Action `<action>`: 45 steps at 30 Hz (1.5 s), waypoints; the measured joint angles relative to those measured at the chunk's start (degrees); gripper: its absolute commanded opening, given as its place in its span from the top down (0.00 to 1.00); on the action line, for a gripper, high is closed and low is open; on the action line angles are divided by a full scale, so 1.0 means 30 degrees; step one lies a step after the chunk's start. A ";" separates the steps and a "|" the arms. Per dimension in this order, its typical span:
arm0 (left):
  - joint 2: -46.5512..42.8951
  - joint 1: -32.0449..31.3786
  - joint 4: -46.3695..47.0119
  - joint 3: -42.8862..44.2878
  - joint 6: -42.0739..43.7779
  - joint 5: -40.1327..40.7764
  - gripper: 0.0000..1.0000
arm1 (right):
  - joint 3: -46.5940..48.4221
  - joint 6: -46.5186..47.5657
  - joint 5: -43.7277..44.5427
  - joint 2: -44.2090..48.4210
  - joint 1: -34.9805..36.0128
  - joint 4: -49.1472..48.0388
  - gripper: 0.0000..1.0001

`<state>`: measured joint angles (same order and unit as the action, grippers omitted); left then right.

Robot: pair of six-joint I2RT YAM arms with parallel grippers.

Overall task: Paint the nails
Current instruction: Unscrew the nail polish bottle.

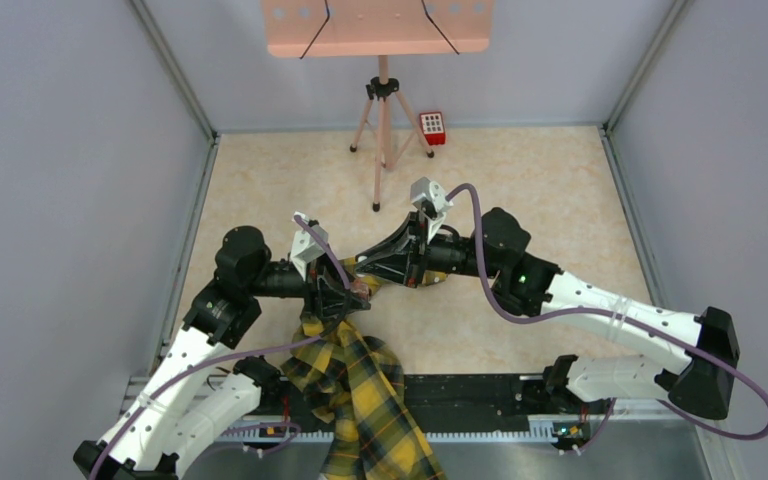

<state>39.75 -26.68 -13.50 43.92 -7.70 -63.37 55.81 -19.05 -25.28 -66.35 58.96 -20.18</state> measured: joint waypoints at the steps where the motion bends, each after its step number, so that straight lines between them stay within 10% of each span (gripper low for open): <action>1: 0.0000 0.0000 -0.0007 0.0000 0.0000 0.0000 1.00 | 0.0000 0.0000 0.0022 0.0000 0.0000 0.0015 1.00; 45: 0.0000 0.0000 0.0000 0.0000 0.0051 -0.0007 1.00 | -0.0503 0.0481 0.1151 0.1239 -0.0087 0.0648 1.00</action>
<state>39.75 -26.68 -13.50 43.92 -7.55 -63.40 54.30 -17.61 -21.82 -62.63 58.70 -18.24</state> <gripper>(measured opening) 0.317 0.093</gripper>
